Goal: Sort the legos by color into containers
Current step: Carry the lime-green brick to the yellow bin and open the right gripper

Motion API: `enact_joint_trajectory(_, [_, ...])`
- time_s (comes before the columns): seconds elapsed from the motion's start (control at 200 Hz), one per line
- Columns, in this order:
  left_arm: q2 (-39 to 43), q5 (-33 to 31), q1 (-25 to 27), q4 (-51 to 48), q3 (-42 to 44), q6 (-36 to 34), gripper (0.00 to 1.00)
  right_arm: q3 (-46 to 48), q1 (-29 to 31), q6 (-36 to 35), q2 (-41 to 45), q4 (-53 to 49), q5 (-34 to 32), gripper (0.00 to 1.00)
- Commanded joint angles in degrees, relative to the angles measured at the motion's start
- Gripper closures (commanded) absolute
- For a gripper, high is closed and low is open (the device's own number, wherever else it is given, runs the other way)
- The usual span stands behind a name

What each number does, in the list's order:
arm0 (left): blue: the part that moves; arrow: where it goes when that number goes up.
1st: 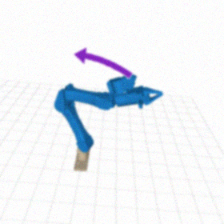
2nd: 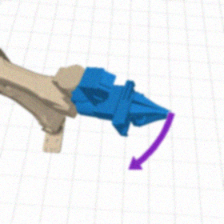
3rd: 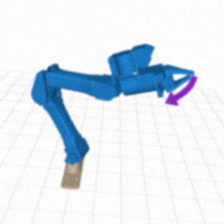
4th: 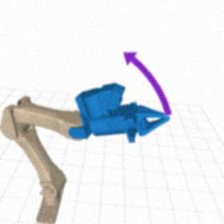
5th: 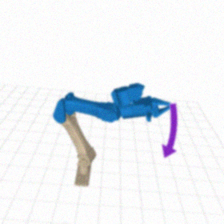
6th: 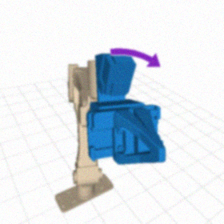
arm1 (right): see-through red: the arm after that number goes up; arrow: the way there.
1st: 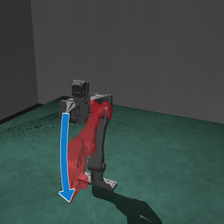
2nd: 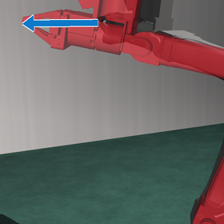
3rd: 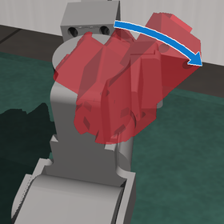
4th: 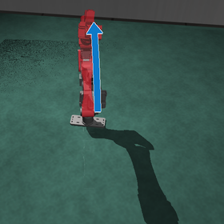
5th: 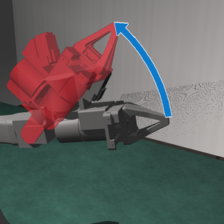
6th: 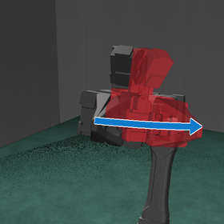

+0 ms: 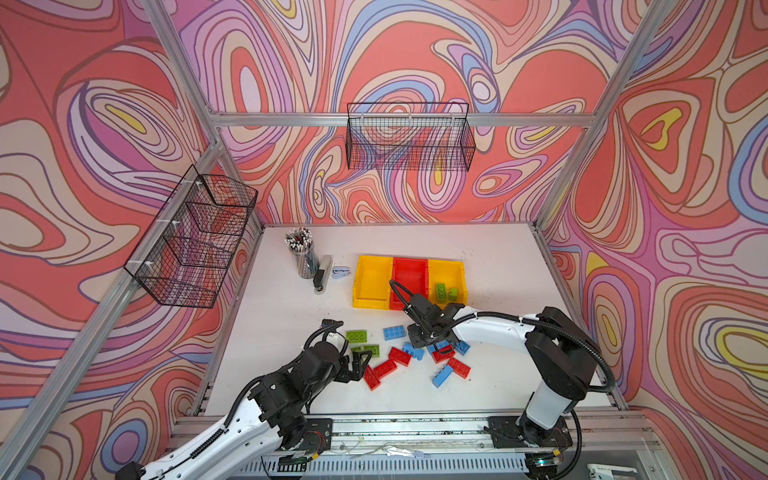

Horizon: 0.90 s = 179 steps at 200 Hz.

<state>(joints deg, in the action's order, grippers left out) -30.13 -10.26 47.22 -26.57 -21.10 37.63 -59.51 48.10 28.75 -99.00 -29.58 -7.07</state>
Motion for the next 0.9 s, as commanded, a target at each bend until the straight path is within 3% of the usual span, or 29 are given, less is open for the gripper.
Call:
enact_joint_trajectory(0.0, [-2.3, -2.5, 0.0, 0.1, -3.2, -2.4, 0.00, -3.7, -1.3, -1.5, 3.9, -3.8, -4.2, 0.76])
enact_joint_trajectory(0.471, [-15.5, 0.4, -4.5, 5.5, -11.9, -7.1, 0.00, -10.3, -20.1, -9.6, 5.7, -4.5, -1.7, 0.76])
enact_joint_trajectory(0.891, [-18.1, 0.7, -7.0, 5.4, -14.9, -8.3, 0.00, -16.7, -24.9, -11.7, -5.2, -1.7, 1.9, 0.75])
